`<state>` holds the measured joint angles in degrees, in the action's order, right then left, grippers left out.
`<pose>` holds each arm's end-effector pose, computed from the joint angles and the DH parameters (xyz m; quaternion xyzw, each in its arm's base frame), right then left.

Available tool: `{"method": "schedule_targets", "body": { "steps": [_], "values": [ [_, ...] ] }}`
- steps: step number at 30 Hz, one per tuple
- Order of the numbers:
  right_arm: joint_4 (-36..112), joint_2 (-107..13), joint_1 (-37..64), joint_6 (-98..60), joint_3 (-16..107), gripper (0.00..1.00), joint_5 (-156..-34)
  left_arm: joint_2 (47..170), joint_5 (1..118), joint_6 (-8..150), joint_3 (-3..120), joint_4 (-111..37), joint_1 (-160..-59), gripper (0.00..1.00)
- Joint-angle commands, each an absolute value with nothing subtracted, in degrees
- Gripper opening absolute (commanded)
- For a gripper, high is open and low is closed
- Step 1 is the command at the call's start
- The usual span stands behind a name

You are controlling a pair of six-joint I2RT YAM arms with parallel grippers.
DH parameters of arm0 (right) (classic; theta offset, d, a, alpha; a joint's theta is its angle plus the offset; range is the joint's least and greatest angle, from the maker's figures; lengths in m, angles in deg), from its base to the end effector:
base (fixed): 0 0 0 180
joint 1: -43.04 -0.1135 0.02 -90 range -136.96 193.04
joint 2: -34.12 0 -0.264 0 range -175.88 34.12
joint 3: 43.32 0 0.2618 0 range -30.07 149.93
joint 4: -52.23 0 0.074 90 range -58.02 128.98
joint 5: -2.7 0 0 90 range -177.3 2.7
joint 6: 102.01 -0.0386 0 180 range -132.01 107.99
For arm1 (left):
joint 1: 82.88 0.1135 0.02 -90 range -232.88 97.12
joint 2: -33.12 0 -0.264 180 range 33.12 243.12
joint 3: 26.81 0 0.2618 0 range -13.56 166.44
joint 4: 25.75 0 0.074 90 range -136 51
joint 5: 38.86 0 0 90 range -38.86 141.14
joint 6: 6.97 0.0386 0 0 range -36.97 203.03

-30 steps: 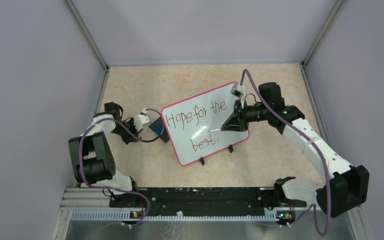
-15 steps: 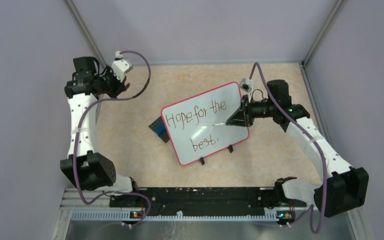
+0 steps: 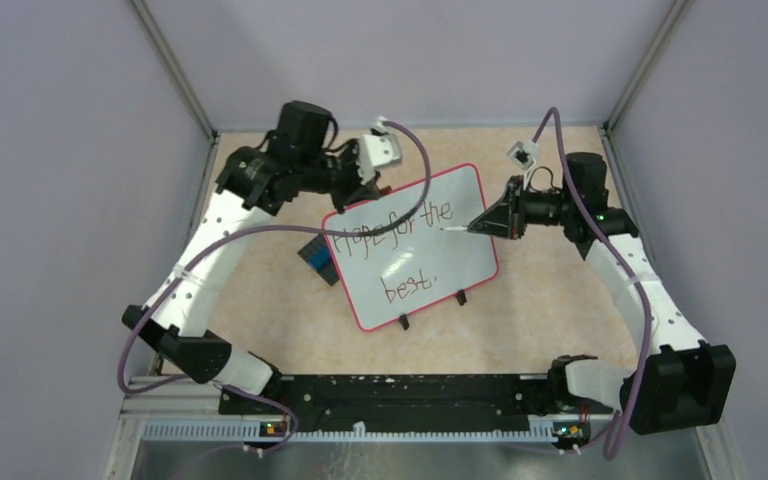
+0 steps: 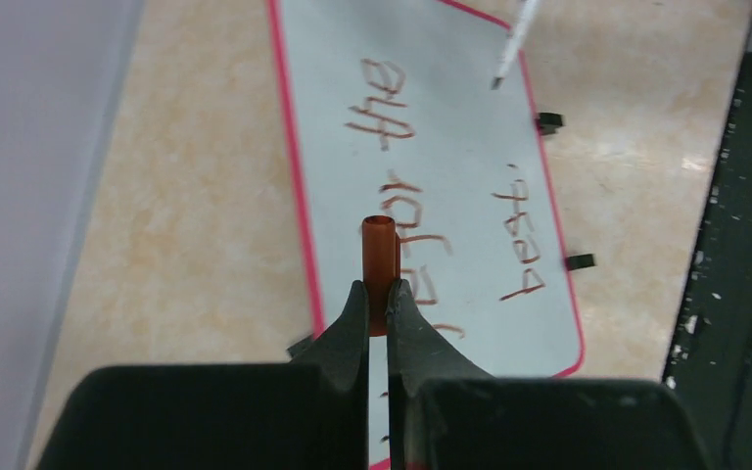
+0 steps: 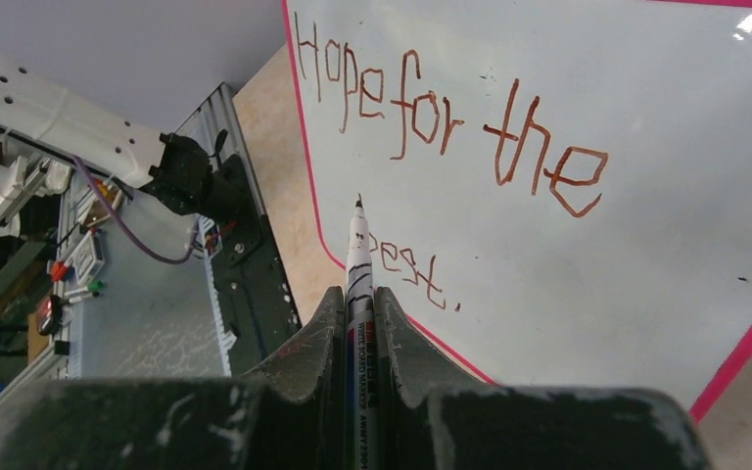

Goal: Write a sentence on the whiteboard
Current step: Insert the whiteboard marker without the cap into the pen cap.

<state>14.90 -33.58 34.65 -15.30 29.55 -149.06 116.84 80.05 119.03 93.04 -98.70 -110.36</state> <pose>0.2509 0.0714 0.3322 -0.2814 0.7394 0.4891 0.3672 0.2477 -0.1498 0.4657 0.5506 0.6776 -0.1904 0.4488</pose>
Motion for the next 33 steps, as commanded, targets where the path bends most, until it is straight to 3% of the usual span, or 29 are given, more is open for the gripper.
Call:
{"method": "schedule_targets", "body": {
  "steps": [1,9,33],
  "values": [
    [15.96,-31.16,35.97,-14.44,28.62,0.00,-151.96,119.05,75.63,115.07,89.60,-101.66,-120.66,0.00],
    [13.40,-28.68,35.22,-13.17,24.79,0.00,-152.81,118.97,71.73,112.08,77.55,-96.76,-130.54,0.00],
    [15.83,-31.09,27.31,-16.60,23.30,0.00,-155.93,118.33,77.74,112.90,74.34,-94.20,-132.15,0.00]
  ]
}}
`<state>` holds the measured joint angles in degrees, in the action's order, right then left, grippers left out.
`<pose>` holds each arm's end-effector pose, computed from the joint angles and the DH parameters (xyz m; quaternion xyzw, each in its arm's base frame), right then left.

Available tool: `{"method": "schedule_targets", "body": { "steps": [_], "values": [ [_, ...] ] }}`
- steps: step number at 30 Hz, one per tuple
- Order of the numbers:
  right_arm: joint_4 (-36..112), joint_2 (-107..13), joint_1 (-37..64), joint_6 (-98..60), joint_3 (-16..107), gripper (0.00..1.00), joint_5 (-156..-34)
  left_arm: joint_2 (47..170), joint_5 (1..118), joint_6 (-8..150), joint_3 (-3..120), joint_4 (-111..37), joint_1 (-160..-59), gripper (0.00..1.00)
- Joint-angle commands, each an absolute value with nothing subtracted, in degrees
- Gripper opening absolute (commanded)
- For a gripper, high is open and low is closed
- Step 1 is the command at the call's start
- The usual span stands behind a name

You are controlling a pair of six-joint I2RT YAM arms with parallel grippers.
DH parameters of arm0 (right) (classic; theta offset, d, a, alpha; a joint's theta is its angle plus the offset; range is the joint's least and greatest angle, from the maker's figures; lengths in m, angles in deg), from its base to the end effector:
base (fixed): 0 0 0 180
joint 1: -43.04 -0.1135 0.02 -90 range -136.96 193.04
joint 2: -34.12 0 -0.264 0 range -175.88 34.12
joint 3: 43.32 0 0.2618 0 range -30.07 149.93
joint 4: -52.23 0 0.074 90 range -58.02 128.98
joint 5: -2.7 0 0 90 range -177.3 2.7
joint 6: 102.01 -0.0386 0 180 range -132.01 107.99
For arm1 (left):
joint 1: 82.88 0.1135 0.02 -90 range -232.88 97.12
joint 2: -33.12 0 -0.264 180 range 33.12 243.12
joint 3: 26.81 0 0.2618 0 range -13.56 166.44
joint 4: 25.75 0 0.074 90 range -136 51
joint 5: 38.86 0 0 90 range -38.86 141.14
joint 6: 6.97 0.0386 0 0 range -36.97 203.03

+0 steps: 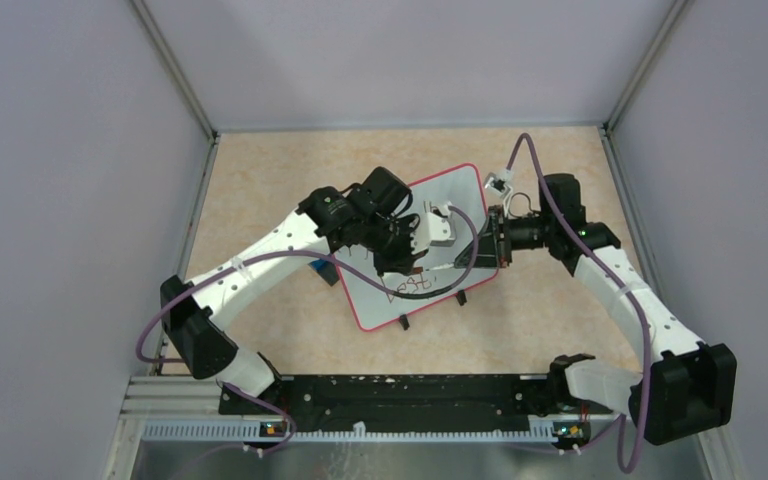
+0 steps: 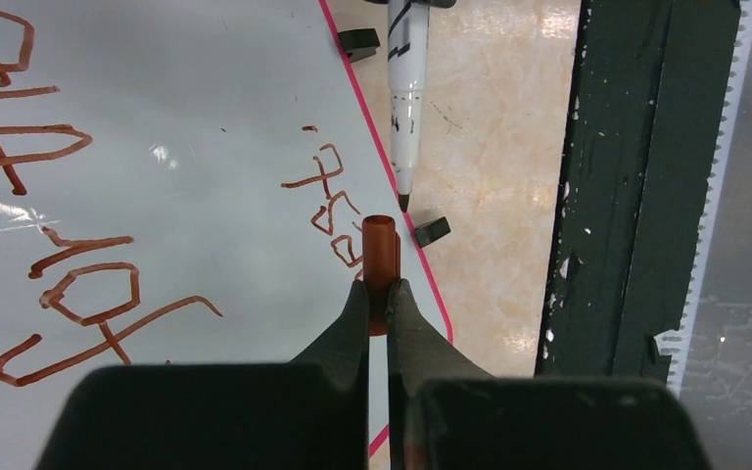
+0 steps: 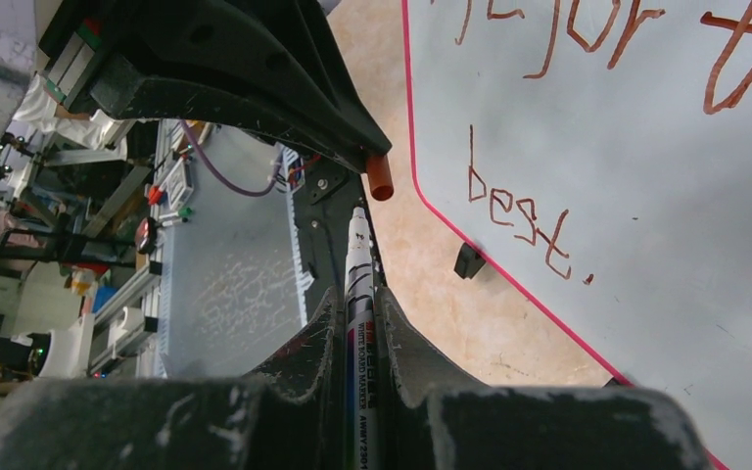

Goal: Write a sentence on the whiteboard
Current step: Insert the whiteboard marker without the cap into the pen cap.

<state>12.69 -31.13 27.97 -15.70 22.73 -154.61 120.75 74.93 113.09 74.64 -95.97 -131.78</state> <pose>0.2230 0.0969 0.3013 -0.3129 0.7230 0.5517 0.2738 0.2011 -0.2542 0.3488 0.6416 0.6852 -0.2410 0.2467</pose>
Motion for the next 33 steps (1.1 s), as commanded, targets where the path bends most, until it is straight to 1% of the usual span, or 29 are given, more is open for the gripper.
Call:
{"method": "schedule_targets", "body": {
  "steps": [1,20,26,33],
  "values": [
    [15.87,-31.19,27.25,-16.65,23.34,0.00,-155.92,118.27,78.01,112.98,74.33,-94.24,-132.10,0.00],
    [15.17,-31.37,27.19,-15.20,22.93,0.00,-154.23,116.80,76.73,112.12,75.78,-95.25,-132.02,0.00],
    [15.57,-31.83,26.88,-15.71,23.68,0.00,-154.36,117.26,79.49,112.83,76.09,-95.95,-132.01,0.00],
    [15.42,-31.71,26.35,-15.79,23.99,0.00,-154.90,117.68,79.35,112.79,76.48,-95.78,-132.01,0.00]
  ]
}}
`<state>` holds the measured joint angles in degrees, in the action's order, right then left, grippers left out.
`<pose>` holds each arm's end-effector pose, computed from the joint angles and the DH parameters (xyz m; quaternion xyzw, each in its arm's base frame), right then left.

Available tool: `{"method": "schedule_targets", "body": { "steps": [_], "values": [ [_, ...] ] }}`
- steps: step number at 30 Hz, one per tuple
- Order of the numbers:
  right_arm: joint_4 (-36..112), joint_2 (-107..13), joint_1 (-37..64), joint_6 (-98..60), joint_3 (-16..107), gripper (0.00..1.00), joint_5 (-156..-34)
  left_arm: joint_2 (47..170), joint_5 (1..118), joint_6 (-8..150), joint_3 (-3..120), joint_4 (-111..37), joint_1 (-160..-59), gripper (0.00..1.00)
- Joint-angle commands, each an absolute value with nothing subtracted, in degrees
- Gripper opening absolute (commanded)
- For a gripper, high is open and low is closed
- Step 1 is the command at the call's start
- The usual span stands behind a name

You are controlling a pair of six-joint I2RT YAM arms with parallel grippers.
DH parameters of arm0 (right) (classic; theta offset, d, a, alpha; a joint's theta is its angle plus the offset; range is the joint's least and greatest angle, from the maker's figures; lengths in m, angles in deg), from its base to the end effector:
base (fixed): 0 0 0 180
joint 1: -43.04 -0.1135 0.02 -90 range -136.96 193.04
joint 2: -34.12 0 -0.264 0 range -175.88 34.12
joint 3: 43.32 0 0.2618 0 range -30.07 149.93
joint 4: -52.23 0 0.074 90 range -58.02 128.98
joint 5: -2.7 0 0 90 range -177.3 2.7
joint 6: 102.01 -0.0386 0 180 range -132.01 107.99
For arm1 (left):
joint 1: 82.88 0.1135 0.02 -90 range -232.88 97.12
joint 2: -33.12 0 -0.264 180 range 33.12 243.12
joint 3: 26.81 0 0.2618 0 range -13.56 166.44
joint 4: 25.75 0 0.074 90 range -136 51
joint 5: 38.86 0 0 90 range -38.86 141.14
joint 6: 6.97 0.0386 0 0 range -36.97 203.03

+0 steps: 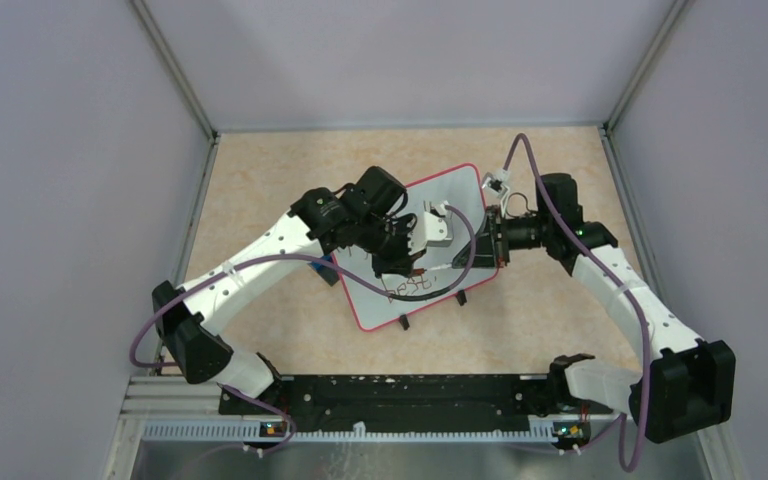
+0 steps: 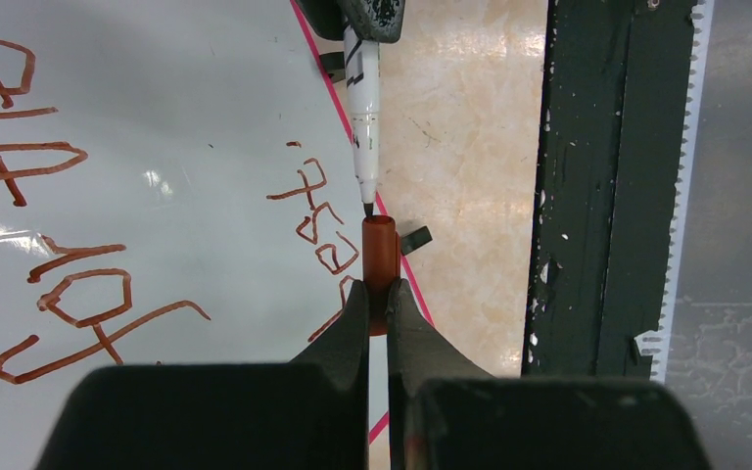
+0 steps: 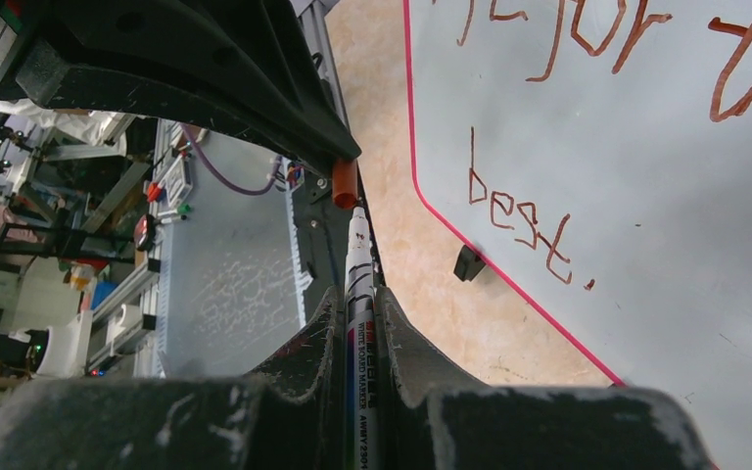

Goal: Write a sentence on the whiteboard
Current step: Insert the whiteboard marker without the cap into the pen cap.

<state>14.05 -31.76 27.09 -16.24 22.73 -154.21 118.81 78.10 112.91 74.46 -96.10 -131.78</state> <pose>0.2250 0.1012 0.3003 -0.3169 0.7213 0.5519 0.2732 0.1938 -0.2488 0.3585 0.6427 0.6715 -0.2677 0.2535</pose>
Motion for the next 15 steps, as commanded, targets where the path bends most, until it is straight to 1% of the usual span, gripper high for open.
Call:
{"method": "schedule_targets", "body": {
  "steps": [1,15],
  "values": [
    [15.27,-31.76,26.34,-15.72,24.04,0.00,-154.95,117.70,79.21,112.82,76.32,-95.78,-132.01,0.00],
    [14.11,-31.18,26.34,-14.67,24.42,0.00,-154.62,116.61,76.18,112.93,73.87,-96.22,-132.01,0.00]
  ]
}}
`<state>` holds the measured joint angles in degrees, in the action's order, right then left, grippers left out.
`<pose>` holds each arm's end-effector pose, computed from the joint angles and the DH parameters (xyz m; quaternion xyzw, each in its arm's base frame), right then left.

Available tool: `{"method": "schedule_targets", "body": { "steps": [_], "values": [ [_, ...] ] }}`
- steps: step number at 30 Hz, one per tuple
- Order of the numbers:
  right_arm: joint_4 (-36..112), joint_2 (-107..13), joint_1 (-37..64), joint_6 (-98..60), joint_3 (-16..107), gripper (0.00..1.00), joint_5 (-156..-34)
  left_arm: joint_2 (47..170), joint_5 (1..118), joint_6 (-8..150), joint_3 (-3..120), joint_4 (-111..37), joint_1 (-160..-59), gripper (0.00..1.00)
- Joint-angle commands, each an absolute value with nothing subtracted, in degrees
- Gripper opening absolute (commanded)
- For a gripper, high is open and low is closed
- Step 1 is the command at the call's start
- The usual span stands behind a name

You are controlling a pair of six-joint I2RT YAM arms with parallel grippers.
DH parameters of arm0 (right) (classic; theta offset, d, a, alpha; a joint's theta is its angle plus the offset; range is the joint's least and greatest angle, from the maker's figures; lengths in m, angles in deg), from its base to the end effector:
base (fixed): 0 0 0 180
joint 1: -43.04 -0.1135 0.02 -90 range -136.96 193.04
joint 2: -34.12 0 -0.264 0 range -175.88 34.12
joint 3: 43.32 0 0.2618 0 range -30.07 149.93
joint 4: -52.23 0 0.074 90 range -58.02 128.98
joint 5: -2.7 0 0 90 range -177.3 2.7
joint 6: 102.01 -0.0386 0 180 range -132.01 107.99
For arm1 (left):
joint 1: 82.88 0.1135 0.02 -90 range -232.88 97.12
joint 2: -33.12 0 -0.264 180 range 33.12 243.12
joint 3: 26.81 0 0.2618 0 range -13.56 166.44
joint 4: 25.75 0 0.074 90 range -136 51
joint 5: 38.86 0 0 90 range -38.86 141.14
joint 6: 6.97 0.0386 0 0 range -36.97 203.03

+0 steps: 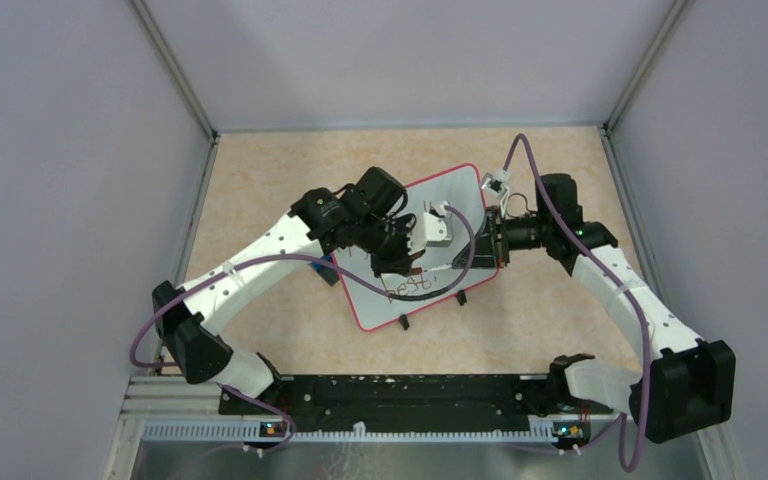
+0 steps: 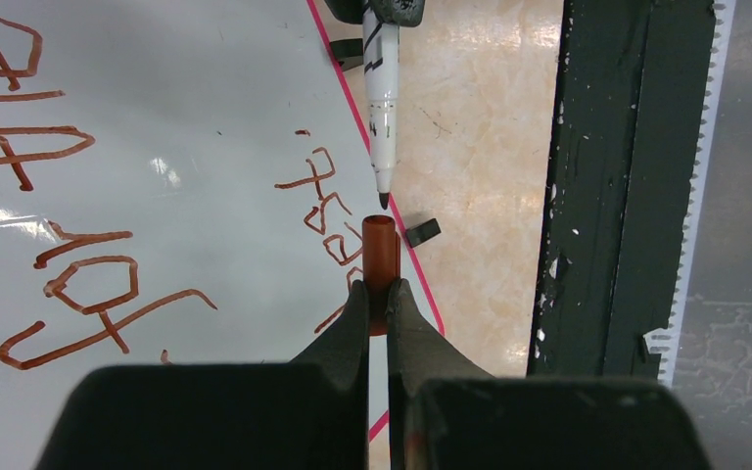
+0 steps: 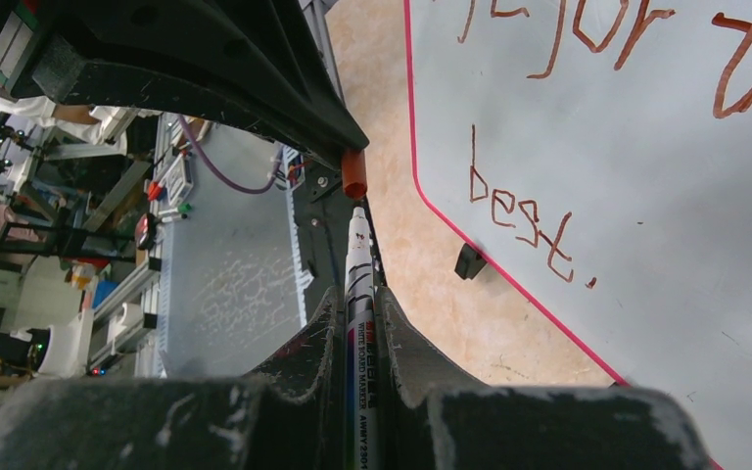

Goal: Write a sentence on the whiteboard
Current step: Insert the whiteboard marker without the cap into the pen cap.

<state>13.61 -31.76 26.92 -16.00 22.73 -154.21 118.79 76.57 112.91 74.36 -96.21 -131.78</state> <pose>0.2243 0.1018 0.2998 -0.3178 0.7218 0.5522 0.2705 0.1945 -0.2482 0.3576 0.6415 0.6769 -0.2555 0.2549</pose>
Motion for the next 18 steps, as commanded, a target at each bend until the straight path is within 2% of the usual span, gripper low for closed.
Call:
{"method": "schedule_targets", "body": {
  "steps": [1,18],
  "values": [
    [14.28,-31.24,26.33,-14.85,24.33,0.00,-154.71,116.57,76.68,113.05,73.85,-96.25,-132.01,0.00],
    [14.89,-31.86,25.06,-15.35,24.94,0.00,-154.87,118.63,80.69,113.00,75.97,-96.40,-132.15,0.00]
  ]
}}
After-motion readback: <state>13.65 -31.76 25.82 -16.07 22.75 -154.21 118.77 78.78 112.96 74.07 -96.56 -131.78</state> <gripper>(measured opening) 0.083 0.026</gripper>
